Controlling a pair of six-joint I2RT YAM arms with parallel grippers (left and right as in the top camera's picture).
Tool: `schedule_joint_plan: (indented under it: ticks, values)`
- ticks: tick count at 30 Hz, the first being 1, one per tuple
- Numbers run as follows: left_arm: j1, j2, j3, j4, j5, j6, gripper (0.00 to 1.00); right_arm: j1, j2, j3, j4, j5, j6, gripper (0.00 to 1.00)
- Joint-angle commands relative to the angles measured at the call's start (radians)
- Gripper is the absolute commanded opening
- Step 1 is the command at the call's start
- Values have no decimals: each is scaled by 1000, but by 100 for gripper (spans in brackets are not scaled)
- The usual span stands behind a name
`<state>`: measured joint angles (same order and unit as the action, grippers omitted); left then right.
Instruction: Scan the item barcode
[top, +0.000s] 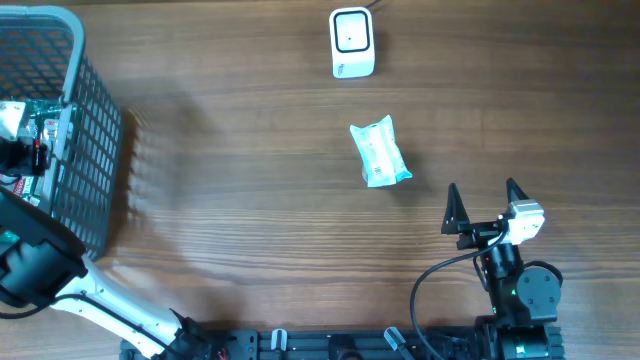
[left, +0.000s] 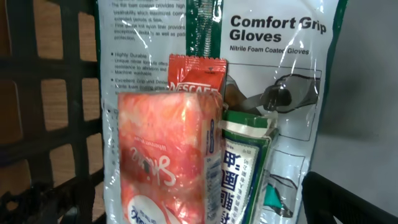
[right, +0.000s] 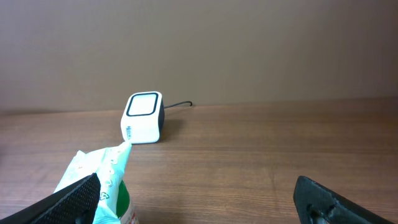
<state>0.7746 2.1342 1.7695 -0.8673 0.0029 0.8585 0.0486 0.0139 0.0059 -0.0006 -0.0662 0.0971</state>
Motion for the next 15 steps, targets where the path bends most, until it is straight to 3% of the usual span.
schedule_joint_plan:
  ticks: [1, 15]
  values:
    - [4, 8, 11, 18, 40, 59, 100, -7, 0, -1, 2, 16, 8, 100]
    - [9, 80, 6, 7, 75, 55, 100, -7, 0, -1, 2, 16, 8, 99]
